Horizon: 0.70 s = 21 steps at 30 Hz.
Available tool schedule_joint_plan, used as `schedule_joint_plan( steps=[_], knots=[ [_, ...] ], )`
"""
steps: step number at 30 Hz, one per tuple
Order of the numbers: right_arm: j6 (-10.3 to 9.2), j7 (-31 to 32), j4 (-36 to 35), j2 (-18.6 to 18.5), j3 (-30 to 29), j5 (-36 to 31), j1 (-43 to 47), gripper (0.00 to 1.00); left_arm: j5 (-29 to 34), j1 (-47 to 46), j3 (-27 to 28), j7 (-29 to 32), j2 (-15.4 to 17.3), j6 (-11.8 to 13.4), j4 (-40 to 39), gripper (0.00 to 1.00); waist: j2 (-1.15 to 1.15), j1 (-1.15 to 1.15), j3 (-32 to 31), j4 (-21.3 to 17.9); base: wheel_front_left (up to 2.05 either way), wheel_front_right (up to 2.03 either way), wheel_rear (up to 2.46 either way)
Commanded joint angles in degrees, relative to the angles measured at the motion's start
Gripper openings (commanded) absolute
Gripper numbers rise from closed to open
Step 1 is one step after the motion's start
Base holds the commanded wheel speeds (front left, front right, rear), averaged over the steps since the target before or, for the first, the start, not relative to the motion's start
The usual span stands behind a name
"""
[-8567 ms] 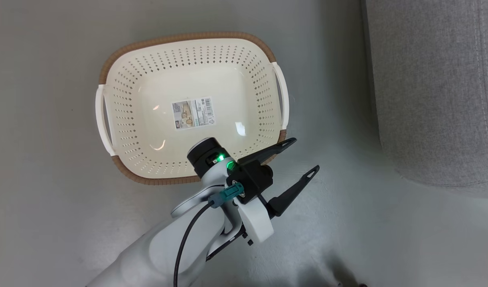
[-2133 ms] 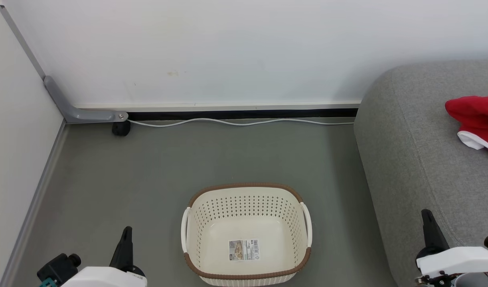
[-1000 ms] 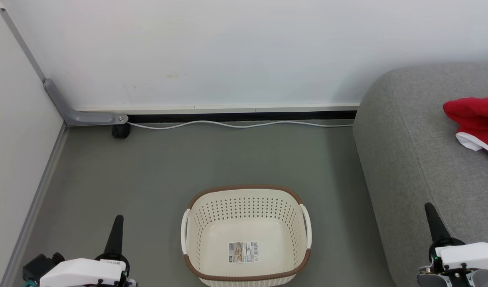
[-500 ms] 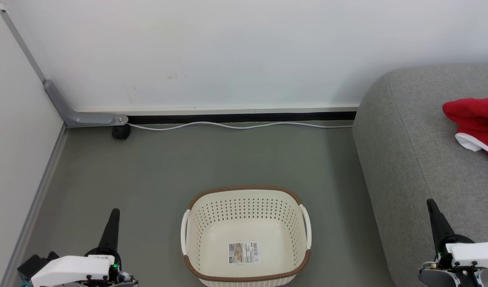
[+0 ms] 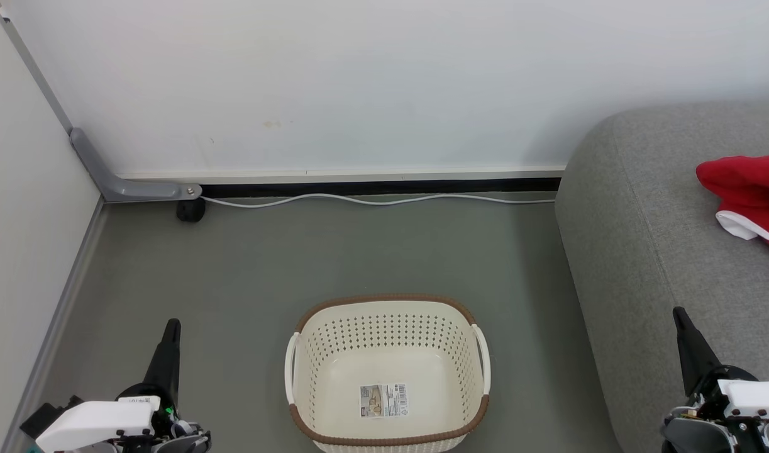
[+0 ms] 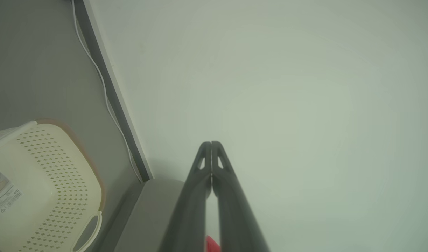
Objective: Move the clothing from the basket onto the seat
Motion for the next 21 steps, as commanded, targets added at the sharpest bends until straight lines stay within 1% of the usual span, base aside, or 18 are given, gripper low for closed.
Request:
schedule_joint_plan(
  steps=[1, 21],
  knots=[
    [0.25, 0.71, -1.98, -0.54, 0.81, 1.48, -1.5, 0.0, -1.5, -3.35, 2.03, 0.39, 0.76, -0.63, -1.83, 0.0, 0.0, 0.0, -0.01, 0.0, 0.0, 0.0, 0.0],
    [0.25, 0.75, -2.01, -0.53, 0.8, 1.64, -1.5, 0.0, -1.67, -3.36, 2.06, 0.43, 0.76, -0.65, -1.85, 0.0, 0.0, 0.0, -0.01, 0.0, 0.0, 0.0, 0.0]
  ],
)
